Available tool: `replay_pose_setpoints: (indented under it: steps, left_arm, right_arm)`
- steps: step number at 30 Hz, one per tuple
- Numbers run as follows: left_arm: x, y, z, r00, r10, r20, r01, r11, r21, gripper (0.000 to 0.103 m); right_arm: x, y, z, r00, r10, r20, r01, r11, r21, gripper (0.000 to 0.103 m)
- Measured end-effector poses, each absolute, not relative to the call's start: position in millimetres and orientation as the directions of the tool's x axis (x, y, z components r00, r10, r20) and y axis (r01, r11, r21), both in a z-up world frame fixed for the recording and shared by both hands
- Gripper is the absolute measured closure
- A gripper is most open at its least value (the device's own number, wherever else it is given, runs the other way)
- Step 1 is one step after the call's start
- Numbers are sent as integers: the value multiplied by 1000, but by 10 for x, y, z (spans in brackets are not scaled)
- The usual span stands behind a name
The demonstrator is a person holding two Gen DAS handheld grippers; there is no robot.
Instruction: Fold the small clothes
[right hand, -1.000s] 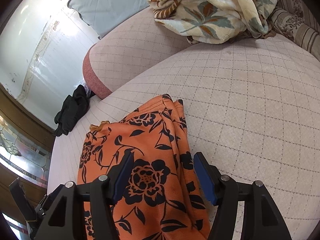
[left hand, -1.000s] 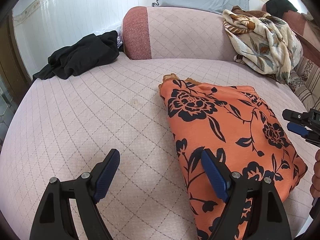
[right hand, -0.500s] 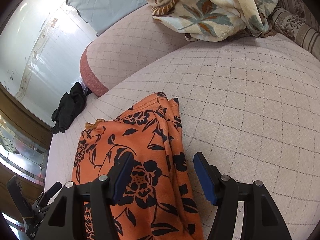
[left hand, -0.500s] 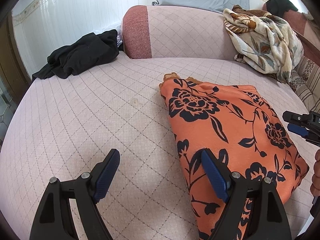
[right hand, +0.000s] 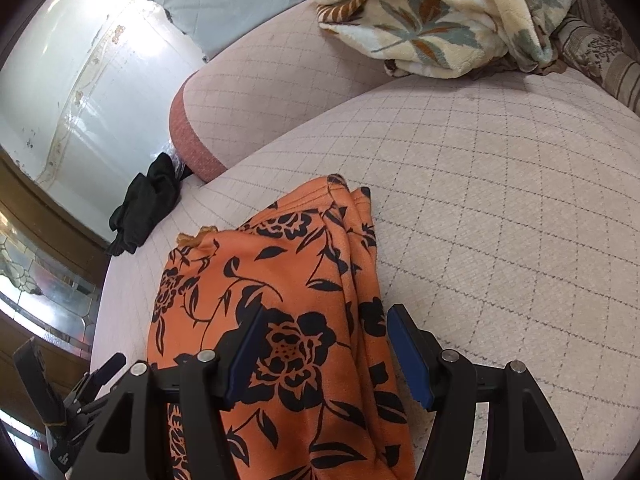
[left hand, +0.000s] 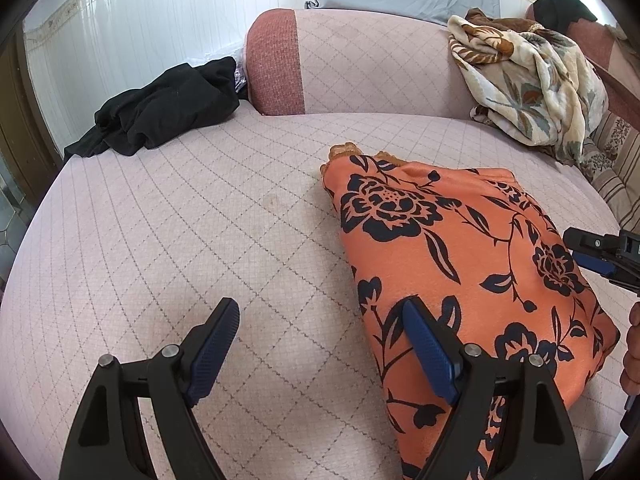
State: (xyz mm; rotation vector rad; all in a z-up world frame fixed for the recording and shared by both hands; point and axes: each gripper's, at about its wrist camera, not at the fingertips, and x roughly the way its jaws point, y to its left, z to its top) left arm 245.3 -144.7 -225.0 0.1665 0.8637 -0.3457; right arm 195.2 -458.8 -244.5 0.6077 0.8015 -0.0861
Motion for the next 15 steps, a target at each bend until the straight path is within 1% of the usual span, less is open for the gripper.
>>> replay_pose_setpoints:
  steps: [7,9,12,14,15]
  left_arm:
    - [2474,-1435,-2250,590,-253,-766,380,925,-12,17]
    - [2505,-1416,-2249,563,-297,-772,401,914,-60,17]
    - [2586,-1342,-2256,493,-402,-772,429,884,-187,17]
    - [2630,-1313,-2264,439,-484,-758,443,850,-285,17]
    - [2640,-1314,-2266,421,-511,-750,452,835,-315,17]
  right_arm:
    - [1959,-4562,-2506,690,205,-694,245,837,490,37]
    - [1960,-4579,-2538,696,230,-680,231,825,516,37]
    - [2000,-4607,-2608,686,281,-671,214,804,555,36]
    - [2026,-4632,-2664,677,311,-667,197,797,571,36]
    - [2035,-4656,-2699,674,324,-663,195,788,584,36]
